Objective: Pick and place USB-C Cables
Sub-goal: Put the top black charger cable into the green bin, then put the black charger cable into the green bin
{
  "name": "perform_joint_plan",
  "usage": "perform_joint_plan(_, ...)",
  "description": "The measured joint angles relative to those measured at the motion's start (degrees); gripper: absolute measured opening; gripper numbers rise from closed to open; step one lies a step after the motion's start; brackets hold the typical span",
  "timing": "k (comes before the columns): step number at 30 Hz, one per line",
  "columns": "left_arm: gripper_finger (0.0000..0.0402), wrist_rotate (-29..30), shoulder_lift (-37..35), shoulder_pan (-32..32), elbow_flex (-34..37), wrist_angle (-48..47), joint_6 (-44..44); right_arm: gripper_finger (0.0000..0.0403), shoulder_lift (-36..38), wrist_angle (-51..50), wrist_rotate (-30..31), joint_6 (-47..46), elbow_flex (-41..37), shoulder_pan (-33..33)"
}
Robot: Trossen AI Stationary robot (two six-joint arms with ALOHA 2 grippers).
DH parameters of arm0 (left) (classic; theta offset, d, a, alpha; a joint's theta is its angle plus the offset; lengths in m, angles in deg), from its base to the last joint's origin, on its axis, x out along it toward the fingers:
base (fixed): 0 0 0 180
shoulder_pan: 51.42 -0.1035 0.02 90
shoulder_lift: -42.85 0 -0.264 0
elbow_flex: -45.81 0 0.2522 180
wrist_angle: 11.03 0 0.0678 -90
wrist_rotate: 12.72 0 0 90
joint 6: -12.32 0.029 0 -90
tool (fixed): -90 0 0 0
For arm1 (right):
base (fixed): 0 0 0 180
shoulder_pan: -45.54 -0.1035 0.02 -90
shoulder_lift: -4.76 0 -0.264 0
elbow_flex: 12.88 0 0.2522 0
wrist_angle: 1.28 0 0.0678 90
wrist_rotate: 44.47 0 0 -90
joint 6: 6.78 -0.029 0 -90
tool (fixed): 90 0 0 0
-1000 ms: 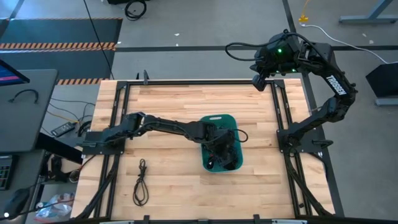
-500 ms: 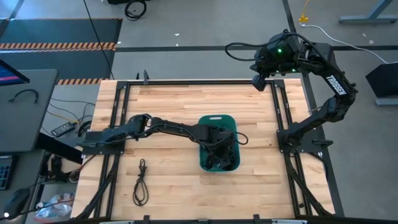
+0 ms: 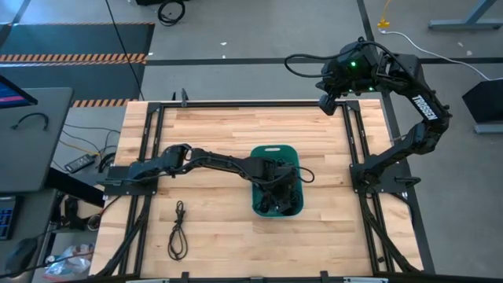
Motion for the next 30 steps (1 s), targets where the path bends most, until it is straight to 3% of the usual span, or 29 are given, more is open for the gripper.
perform_joint_plan(5,0.0178,-3.2,-0.1,-0.8,-4.0,-1.6,0.6,0.0007,0.0,-0.1,0.0,0.6,0.0,0.0)
perform_joint_plan(10,0.0223,-4.2,-0.3,-2.6,-10.6,-7.3,1.8,0.0007,0.0,-0.9,0.0,0.9,0.0,0.0)
perform_joint_plan(14,0.0233,-3.6,-0.4,-4.2,-19.2,-16.4,4.7,0.0007,0.0,-1.1,0.0,1.0,0.0,0.0)
perform_joint_plan(20,0.0231,-2.8,-7.6,-5.1,-17.1,-24.1,4.9,0.0007,0.0,-1.1,0.0,1.3,0.0,0.0)
perform_joint_plan(30,0.0231,11.3,-19.1,3.7,-17.1,-37.9,3.7,0.0007,0.0,-1.0,0.1,2.1,0.0,0.0)
